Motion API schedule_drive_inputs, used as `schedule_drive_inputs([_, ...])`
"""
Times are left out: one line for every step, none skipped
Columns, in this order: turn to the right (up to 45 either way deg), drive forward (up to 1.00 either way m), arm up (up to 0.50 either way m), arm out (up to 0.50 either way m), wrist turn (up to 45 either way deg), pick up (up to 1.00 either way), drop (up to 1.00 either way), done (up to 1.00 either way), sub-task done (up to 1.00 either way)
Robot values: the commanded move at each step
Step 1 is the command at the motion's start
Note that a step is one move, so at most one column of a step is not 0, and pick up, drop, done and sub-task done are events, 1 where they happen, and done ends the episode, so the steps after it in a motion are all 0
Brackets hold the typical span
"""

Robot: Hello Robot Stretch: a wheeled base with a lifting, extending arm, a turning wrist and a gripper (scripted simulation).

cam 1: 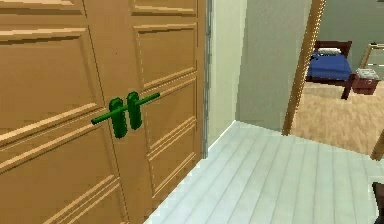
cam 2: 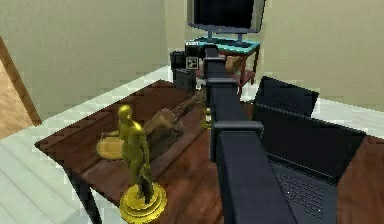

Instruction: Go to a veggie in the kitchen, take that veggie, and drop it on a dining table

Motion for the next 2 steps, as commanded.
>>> schedule_drive_inputs([0.0,0.0,0.0,-0.1,0.0,0.0,0.0,0.0,0.0])
schedule_drive_inputs([0.0,0.0,0.0,0.0,0.0,0.0,0.0,1.0,0.0])
